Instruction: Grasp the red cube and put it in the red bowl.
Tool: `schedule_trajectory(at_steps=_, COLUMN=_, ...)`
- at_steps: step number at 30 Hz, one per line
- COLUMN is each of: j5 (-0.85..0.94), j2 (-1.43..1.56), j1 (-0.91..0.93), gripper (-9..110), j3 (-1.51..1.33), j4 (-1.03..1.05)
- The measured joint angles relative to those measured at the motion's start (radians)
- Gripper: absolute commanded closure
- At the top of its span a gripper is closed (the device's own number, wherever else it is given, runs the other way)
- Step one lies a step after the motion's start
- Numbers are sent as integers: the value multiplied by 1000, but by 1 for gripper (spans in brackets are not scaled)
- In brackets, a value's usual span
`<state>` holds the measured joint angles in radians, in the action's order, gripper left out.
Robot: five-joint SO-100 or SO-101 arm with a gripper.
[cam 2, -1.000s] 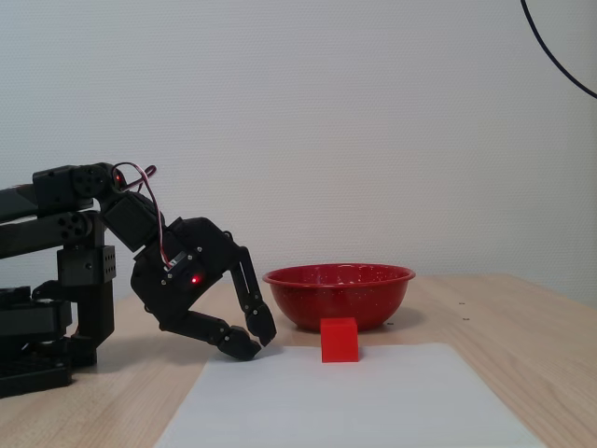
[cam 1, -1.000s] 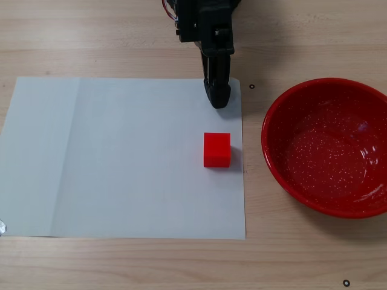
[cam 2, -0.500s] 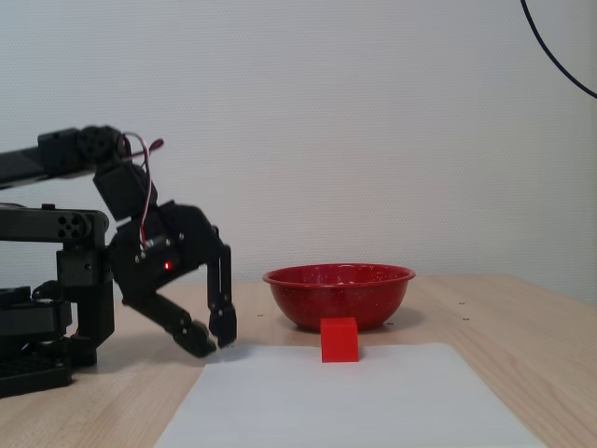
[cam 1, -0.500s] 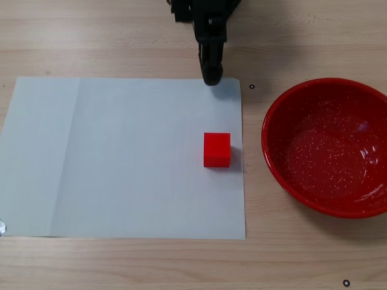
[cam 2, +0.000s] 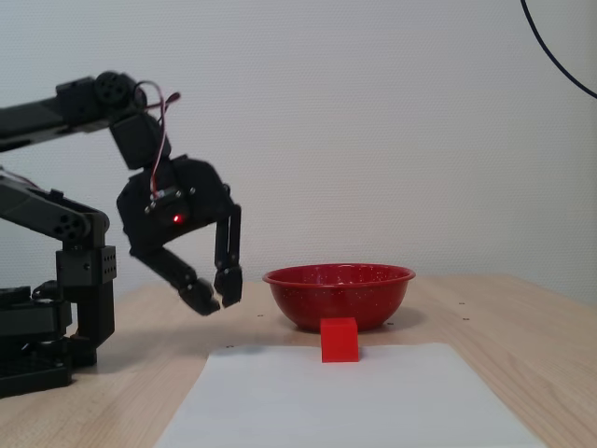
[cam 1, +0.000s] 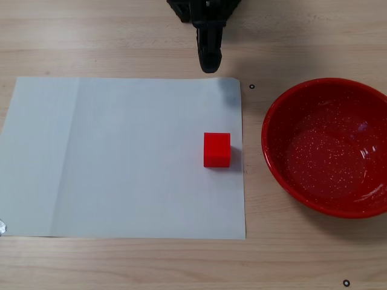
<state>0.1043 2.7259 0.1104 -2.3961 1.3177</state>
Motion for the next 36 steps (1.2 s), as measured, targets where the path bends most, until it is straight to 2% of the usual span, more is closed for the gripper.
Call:
schedule_trajectory(at_steps=16, j5=57, j2=-514, j1=-8, gripper=101, j3=500, j4=109)
schedule_trajectory(at_steps=22, j5=67, j2=-676, j1=-9, gripper=98, j3=672, j4=170)
schedule_trajectory(at_steps=29, j5=67, j2=-788, j1=-9, gripper=88, j3=753, j4=187)
schedule_trajectory(at_steps=36, j5=69, j2=-902, j1=-9, gripper=73, j3=824, j4=186)
